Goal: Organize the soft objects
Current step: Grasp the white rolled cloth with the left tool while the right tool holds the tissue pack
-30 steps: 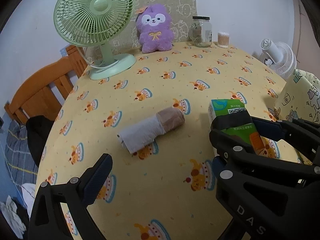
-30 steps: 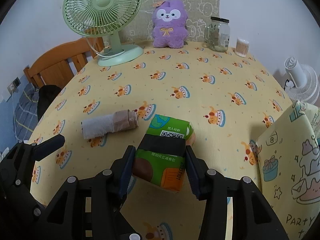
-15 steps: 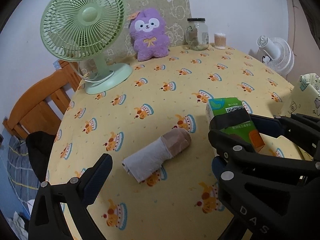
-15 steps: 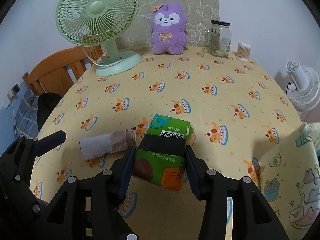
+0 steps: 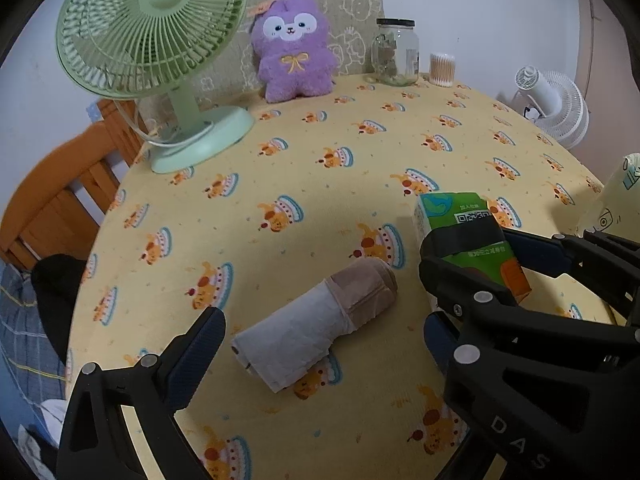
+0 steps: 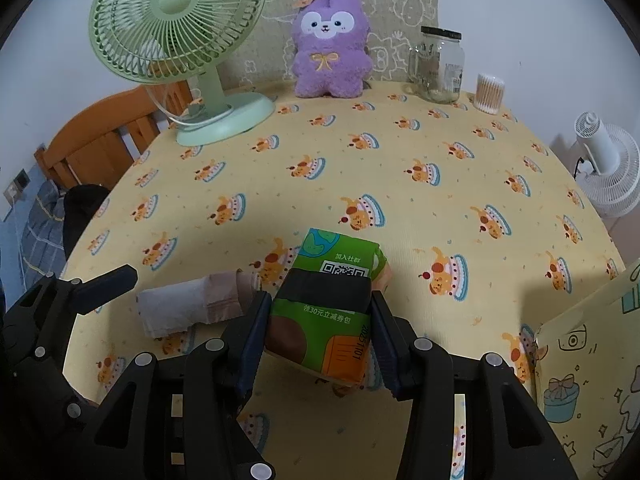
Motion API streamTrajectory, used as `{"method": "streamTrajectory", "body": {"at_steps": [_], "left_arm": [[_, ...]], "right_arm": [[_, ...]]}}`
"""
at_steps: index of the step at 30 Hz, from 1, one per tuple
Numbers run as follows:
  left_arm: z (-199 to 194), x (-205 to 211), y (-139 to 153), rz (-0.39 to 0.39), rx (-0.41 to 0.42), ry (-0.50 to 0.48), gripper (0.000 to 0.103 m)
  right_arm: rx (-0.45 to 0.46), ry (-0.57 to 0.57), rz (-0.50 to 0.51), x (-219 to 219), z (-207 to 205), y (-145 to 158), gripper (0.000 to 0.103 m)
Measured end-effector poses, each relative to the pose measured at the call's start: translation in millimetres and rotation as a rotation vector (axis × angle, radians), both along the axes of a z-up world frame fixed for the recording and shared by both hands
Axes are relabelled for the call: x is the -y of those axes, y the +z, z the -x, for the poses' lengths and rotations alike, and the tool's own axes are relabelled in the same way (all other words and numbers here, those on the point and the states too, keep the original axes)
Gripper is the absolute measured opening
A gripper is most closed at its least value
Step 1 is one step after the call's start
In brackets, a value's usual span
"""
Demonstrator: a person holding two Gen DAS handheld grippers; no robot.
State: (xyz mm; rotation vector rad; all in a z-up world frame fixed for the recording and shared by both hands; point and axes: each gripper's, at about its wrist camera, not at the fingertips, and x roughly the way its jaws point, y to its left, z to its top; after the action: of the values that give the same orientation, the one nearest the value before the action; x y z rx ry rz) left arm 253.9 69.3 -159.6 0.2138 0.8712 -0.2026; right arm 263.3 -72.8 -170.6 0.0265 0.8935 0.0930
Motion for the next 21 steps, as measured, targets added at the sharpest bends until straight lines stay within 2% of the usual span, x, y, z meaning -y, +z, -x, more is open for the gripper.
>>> {"method": "streamTrajectory", "body": {"at_steps": [2,3,6,8,13,16,21], "left_arm": [[-2.2,-0.3,-3.9,-0.001,-0.009,0.001,0.086],[-4.9,-0.6,-6.9,-0.007,-0.024,0.009,0.083],[-7.8,-6.5,-8.7,0.055,-0.054,0.009,0.078],[-6.4,-6.2,-8.7,0.068,-0.057,-0.004,0.072],[-0.2,1.1,-6.2,0.086,-0.054,-0.046,0.035],[3.1,2.8,-5.2,0.090,-0.055,-0.050,0.025],[7.8,2.5,-4.4,0.085,-0.053,-0.024,0.022]], "right_arm": [[-0.007,0.003,-0.002,0.4,-1.1,-2.0,0.051],[-0.015,0.012,-0.015,0.1,-1.3,-3.1,0.051],[-0.005,0.019,-0.021,-2.6,-0.1,-2.4,0.051],[-0.004,0.020,-0.017,-3.8,-0.1,-2.5,0.051],[-0.007,0.017,-0.018,-3.7,0.0,-2.5,0.051],[-0.014,0.013,-0.019,-2.3,0.3,-3.4,0.051],[-0.017,0.016,-0.018,-1.9,3.6,-3.9,0.051]]}}
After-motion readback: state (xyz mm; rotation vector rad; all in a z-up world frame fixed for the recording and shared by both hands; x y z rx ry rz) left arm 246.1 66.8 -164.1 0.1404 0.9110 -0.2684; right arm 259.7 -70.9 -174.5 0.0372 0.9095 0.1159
